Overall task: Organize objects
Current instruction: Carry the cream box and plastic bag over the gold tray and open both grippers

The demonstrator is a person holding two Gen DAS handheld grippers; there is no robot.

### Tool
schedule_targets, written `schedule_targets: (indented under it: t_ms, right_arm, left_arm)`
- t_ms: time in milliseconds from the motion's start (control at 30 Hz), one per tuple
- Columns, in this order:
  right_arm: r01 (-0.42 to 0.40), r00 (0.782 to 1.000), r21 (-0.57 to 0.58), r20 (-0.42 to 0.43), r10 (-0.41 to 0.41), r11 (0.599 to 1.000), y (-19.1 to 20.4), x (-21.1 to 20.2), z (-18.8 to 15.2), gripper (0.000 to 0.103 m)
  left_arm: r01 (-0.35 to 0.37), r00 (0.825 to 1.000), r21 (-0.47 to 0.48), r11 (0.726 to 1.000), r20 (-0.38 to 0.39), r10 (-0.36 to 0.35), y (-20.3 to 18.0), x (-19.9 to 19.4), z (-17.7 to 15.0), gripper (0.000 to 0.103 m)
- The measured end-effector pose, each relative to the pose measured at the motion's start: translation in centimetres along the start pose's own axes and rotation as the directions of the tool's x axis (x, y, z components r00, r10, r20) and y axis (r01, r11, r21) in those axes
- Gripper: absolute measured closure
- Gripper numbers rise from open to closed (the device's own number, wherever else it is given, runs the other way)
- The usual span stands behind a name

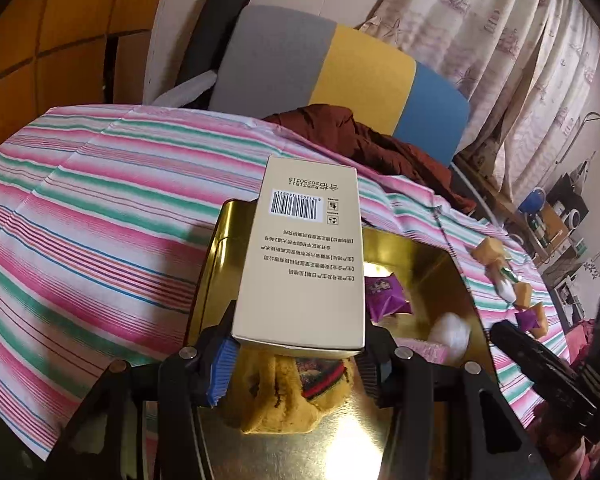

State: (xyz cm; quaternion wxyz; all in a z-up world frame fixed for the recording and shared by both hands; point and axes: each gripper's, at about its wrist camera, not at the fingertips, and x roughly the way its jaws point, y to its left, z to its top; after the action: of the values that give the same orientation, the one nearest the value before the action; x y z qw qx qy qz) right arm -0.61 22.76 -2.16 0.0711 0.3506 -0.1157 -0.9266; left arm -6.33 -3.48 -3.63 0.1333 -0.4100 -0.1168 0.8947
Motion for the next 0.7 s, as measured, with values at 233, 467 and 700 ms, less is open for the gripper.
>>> schedule_targets:
  t_ms: [233, 467, 700]
  right_arm:
    - [-0.021, 0.999, 0.033, 0.041, 0.02, 0.999, -0.5, -1.4, -0.5, 0.032]
    - [-0.038, 0.998, 0.026, 0.044, 0.037, 0.999, -0.2, -1.5, -0.7, 0.032]
    - [-0.045, 0.998, 0.038, 0.05, 0.043, 0.998, -0.6, -1.9, -0.8, 0.032]
  left_arm:
    - [-0.035, 0.999, 0.024, 0.999, -0.032, 0.036, -0.3, 0.7, 0.0, 0.049]
    - [-0.096, 0.995, -0.01, 0.995, 0.031, 0.097, -0.1, -1.0, 0.3, 0.038]
    - [-0.088, 0.994, -0.025, 0.996, 0.069, 0.09, -0.7, -2.1, 0.2, 0.038]
